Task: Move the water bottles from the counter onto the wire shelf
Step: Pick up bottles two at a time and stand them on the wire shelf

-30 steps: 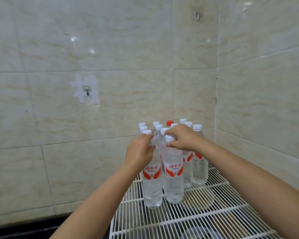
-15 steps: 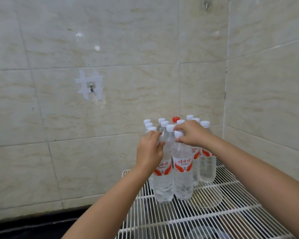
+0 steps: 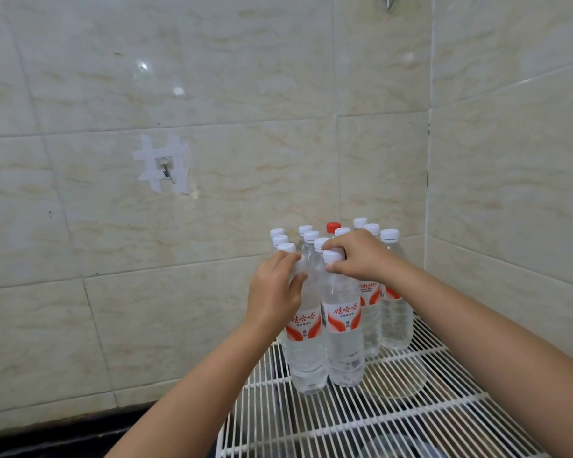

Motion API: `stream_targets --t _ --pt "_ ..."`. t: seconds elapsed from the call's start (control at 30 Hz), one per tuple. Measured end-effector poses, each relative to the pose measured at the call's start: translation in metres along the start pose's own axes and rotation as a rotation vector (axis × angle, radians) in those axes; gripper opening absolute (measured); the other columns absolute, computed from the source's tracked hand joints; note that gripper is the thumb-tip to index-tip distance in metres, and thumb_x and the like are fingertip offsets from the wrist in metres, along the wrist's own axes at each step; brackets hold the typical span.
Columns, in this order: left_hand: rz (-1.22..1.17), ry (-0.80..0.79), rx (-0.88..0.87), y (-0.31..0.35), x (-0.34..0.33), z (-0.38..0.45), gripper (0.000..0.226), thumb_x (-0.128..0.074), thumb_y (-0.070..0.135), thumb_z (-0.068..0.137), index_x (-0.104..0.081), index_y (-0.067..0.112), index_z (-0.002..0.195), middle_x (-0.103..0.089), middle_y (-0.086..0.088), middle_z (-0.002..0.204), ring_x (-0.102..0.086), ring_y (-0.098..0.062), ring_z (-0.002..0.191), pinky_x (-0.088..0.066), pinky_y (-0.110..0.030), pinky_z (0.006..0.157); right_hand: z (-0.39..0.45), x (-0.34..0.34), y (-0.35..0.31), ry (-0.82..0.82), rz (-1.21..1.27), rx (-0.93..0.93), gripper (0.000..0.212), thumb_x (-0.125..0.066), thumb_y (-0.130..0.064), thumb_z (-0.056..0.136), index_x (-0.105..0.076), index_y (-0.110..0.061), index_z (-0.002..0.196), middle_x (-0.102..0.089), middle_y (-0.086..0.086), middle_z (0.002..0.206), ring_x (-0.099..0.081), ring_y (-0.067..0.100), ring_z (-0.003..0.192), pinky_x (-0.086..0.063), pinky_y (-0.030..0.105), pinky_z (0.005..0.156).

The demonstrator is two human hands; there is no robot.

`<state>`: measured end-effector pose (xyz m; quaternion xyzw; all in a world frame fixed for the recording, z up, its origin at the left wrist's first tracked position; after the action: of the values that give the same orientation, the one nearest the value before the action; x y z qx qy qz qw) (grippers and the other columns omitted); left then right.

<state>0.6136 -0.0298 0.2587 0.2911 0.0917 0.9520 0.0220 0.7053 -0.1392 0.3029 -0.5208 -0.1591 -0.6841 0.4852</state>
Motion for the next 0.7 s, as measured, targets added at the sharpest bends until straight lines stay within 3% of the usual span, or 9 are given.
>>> stream_targets --t 0.07,0.17,0.27,0.37,0.5,0.6,0.7 --pt "0.025 -0.005 -0.027 0.002 0.000 0.001 0.025 -0.068 0.012 0.063 -0.070 0.001 0.084 -0.071 -0.007 0.073 -0.065 -0.022 0.055 -0.047 -0.019 0.054 0.002 0.000 0.002 -0.001 -0.002 -0.003 0.031 -0.061 -0.019 0.083 -0.062 -0.002 0.108 -0.065 0.020 0.104 -0.059 0.030 0.096 -0.041 0.032 0.073" --pt "0.007 -0.010 -0.022 0.002 -0.002 0.003 0.024 -0.069 0.010 0.065 -0.070 0.000 0.087 -0.072 -0.009 0.077 -0.067 -0.025 0.060 -0.052 -0.024 0.056 0.002 0.001 0.003 -0.015 -0.004 -0.007 0.034 -0.061 -0.021 0.084 -0.059 -0.009 0.116 -0.063 0.015 0.110 -0.056 0.024 0.095 -0.038 0.028 0.073" --pt "-0.028 -0.024 0.053 0.001 -0.001 0.005 0.027 -0.068 0.006 0.080 -0.066 -0.001 0.106 -0.070 -0.014 0.099 -0.066 -0.033 0.085 -0.051 -0.035 0.073 0.001 -0.001 0.006 -0.024 0.010 -0.020 0.043 -0.060 -0.023 0.086 -0.052 -0.015 0.127 -0.061 0.012 0.117 -0.056 0.023 0.101 -0.037 0.025 0.075" --pt "-0.027 -0.071 0.104 0.000 -0.002 0.008 0.034 -0.059 0.015 0.090 -0.058 0.005 0.122 -0.063 -0.008 0.120 -0.058 -0.027 0.104 -0.042 -0.028 0.086 -0.002 -0.006 0.006 -0.006 -0.006 -0.015 0.041 -0.056 -0.023 0.088 -0.049 -0.014 0.128 -0.059 0.011 0.120 -0.055 0.023 0.106 -0.040 0.028 0.079" --pt "-0.045 -0.110 0.121 0.001 -0.003 0.008 0.036 -0.057 0.016 0.091 -0.055 0.007 0.125 -0.060 -0.006 0.124 -0.055 -0.023 0.110 -0.038 -0.021 0.088 -0.008 -0.013 0.007 0.062 0.024 -0.002 0.044 -0.053 -0.022 0.090 -0.044 -0.015 0.132 -0.053 0.009 0.132 -0.049 0.023 0.118 -0.039 0.031 0.095" --pt "-0.007 -0.155 0.151 0.002 -0.002 0.008 0.037 -0.055 0.017 0.092 -0.053 0.009 0.128 -0.058 -0.005 0.127 -0.052 -0.022 0.116 -0.039 -0.024 0.094 -0.012 -0.019 0.005 0.111 0.010 -0.034 0.046 -0.046 -0.021 0.093 -0.036 -0.015 0.137 -0.045 0.012 0.137 -0.044 0.025 0.124 -0.038 0.034 0.100" --pt "0.122 -0.189 0.057 0.011 0.007 0.007 0.032 -0.050 0.017 0.090 -0.062 0.003 0.116 -0.067 -0.011 0.113 -0.063 -0.032 0.102 -0.051 -0.032 0.082 -0.019 -0.022 0.000 0.199 -0.070 -0.004 0.048 -0.045 -0.021 0.094 -0.031 -0.013 0.139 -0.037 0.011 0.143 -0.038 0.026 0.128 -0.038 0.035 0.103"
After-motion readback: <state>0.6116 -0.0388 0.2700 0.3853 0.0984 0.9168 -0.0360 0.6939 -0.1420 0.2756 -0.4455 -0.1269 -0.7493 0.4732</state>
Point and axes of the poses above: each hand's wrist, its own z-axis towards the middle knuckle, its own x-axis out of the back of the hand, y = z × x, the point moved 3 cm from there along z, towards the middle knuckle
